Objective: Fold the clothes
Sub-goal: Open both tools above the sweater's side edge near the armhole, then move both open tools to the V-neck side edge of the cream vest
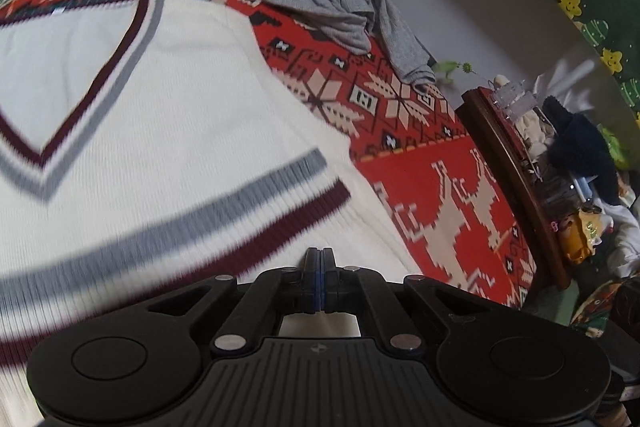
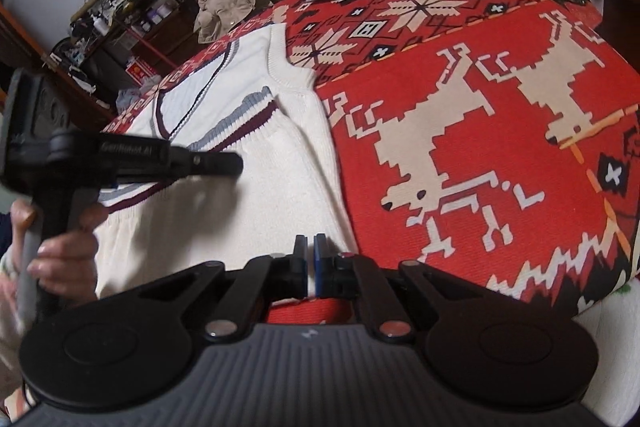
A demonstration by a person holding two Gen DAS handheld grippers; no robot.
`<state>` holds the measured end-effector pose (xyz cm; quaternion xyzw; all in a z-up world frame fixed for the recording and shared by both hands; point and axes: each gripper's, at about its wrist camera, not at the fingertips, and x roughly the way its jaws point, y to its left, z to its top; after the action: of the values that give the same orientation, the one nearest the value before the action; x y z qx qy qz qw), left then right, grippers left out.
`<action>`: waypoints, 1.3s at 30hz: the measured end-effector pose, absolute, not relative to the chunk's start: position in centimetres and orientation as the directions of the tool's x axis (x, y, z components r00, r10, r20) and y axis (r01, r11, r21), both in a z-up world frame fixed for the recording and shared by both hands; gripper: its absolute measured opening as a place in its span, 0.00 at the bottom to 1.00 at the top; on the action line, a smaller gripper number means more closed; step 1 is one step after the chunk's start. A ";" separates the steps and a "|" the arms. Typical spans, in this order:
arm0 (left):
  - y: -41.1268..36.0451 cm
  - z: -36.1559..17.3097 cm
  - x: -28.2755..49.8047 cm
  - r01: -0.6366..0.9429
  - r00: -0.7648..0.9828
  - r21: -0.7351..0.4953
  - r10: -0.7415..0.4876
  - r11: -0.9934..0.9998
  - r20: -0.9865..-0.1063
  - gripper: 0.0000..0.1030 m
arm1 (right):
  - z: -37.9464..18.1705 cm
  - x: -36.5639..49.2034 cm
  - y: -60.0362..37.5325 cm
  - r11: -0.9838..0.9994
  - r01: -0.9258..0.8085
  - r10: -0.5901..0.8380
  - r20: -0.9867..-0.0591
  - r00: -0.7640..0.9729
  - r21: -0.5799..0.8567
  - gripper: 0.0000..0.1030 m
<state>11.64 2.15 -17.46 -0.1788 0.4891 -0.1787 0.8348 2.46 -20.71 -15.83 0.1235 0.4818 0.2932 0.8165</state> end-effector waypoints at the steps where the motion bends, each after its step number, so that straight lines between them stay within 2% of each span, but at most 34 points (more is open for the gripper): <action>1: 2.1 -17.2 11.9 0.129 0.459 -0.470 -0.473 0.873 -0.752 0.02 | -15.9 2.5 -20.8 0.798 -0.354 0.598 -0.713 0.365 0.488 0.03; 4: 1.8 -16.3 11.7 0.159 0.452 -0.506 -0.519 0.848 -0.726 0.02 | -15.6 2.5 -20.8 0.802 -0.335 0.596 -0.707 0.381 0.495 0.07; 7: 0.5 -16.3 11.1 0.206 0.418 -0.512 -0.548 0.834 -0.725 0.02 | -15.4 2.5 -20.8 0.805 -0.321 0.593 -0.700 0.397 0.499 0.07; 10: -0.9 -17.2 11.1 0.231 0.407 -0.452 -0.507 0.862 -0.759 0.02 | -15.6 2.8 -20.3 0.808 -0.315 0.589 -0.701 0.401 0.499 0.07; 15: -0.3 -16.9 11.8 0.225 0.444 -0.440 -0.493 0.869 -0.748 0.02 | -15.7 2.8 -19.7 0.820 -0.326 0.571 -0.709 0.413 0.471 0.07; 17: 0.2 -16.0 11.4 0.213 0.475 -0.434 -0.481 0.875 -0.737 0.08 | -15.3 2.5 -19.6 0.828 -0.337 0.559 -0.709 0.430 0.448 0.07; 18: 0.5 -15.5 11.0 0.210 0.489 -0.434 -0.478 0.876 -0.729 0.12 | -15.0 2.4 -19.5 0.830 -0.344 0.556 -0.706 0.439 0.439 0.11; 19: 0.8 -15.1 10.7 0.208 0.504 -0.432 -0.474 0.878 -0.722 0.25 | -14.7 2.2 -19.4 0.829 -0.354 0.556 -0.700 0.448 0.432 0.12; 20: 1.1 -14.5 10.1 0.204 0.524 -0.421 -0.462 0.884 -0.716 0.41 | -14.3 2.1 -19.3 0.829 -0.364 0.556 -0.694 0.456 0.425 0.19; 21: 1.4 -14.0 9.4 0.195 0.545 -0.403 -0.440 0.894 -0.714 0.49 | -13.8 2.0 -19.1 0.829 -0.375 0.556 -0.688 0.466 0.415 0.29; 22: 1.8 -13.6 8.7 0.184 0.564 -0.385 -0.418 0.905 -0.713 0.62 | -13.4 1.8 -18.9 0.829 -0.386 0.555 -0.682 0.476 0.405 0.34; 23: 2.2 -13.4 8.0 0.175 0.578 -0.372 -0.401 0.912 -0.710 0.67 | -12.9 1.7 -18.7 0.828 -0.396 0.555 -0.676 0.485 0.396 0.45; 24: 2.6 -13.1 7.3 0.167 0.591 -0.360 -0.386 0.918 -0.708 0.67 | -12.5 1.5 -18.5 0.829 -0.407 0.554 -0.669 0.495 0.385 0.60; 25: 3.0 -13.0 6.7 0.160 0.598 -0.354 -0.376 0.921 -0.708 0.70 | -12.0 1.3 -18.2 0.829 -0.417 0.552 -0.661 0.508 0.372 0.67; 26: 3.5 -12.9 6.0 0.150 0.603 -0.348 -0.364 0.926 -0.709 0.72 | -11.6 1.1 -18.0 0.829 -0.428 0.552 -0.652 0.519 0.360 0.79; 30: 5.0 -12.9 2.9 0.132 0.645 -0.294 -0.307 0.947 -0.700 0.72 | -10.1 0.0 -16.8 0.814 -0.504 0.562 -0.618 0.550 0.291 0.99; 36: 7.2 -13.4 -1.3 0.112 0.680 -0.273 -0.274 0.956 -0.680 0.73 | -9.2 -1.4 -15.2 0.792 -0.589 0.547 -0.615 0.568 0.161 0.99; 39: 8.3 -13.6 -3.0 0.118 0.703 -0.277 -0.277 0.954 -0.655 0.81 | -8.9 -2.0 -15.2 0.774 -0.602 0.583 -0.591 0.558 0.195 0.99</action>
<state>-2.97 8.30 -13.55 -0.1073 0.3698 -0.1079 0.9165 -1.97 -15.16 -8.85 -0.0144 0.3291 0.3356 0.8825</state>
